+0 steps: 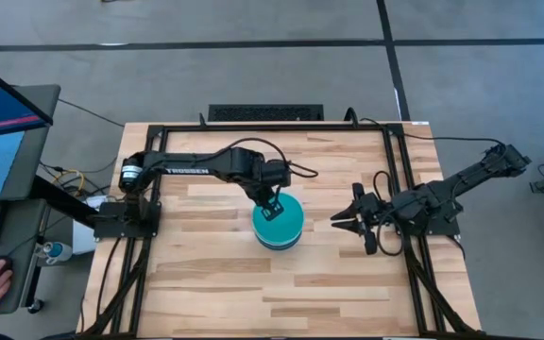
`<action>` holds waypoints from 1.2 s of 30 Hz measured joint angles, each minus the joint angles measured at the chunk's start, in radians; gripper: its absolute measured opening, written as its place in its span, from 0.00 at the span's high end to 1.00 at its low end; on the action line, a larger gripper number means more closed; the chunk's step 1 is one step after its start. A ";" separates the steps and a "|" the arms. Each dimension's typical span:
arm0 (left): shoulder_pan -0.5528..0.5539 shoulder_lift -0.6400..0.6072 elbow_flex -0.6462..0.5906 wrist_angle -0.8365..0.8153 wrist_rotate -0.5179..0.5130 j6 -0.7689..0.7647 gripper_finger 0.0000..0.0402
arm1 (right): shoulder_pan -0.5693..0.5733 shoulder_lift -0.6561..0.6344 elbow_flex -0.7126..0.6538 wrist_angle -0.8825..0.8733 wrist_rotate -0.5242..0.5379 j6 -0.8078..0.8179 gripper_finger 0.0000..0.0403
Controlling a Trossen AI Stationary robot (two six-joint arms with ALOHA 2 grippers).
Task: Nest bowls inside each other
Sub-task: Stack the blue bowl on the white bowl, then return to Home Position
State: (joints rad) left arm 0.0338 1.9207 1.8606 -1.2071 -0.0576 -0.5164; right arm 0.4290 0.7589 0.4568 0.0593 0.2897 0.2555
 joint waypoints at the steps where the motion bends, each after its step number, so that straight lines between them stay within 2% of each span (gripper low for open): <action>1: 0.000 0.001 0.000 0.002 0.002 0.005 1.00 | 0.001 0.000 0.000 0.003 0.000 0.005 0.75; 7: 0.011 0.000 0.000 0.009 0.073 0.042 0.91 | 0.001 0.000 0.000 0.002 0.000 0.006 0.75; 14: 0.016 0.013 0.000 0.024 0.072 0.070 0.83 | 0.001 0.000 0.000 0.007 0.000 0.007 0.75; 21: 0.016 0.024 0.001 0.151 0.080 0.105 0.82 | 0.002 0.000 0.000 0.007 -0.001 0.011 0.75; 31: 0.015 0.016 0.001 0.118 0.077 0.090 0.82 | 0.002 0.000 0.000 0.007 -0.004 0.035 0.75; 36: 0.018 0.011 0.001 0.118 0.036 0.131 0.82 | 0.002 0.000 0.000 0.007 -0.004 0.035 0.75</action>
State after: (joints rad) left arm 0.0513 1.9319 1.8614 -1.0895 -0.0217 -0.3854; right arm 0.4313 0.7588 0.4572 0.0658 0.2855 0.2901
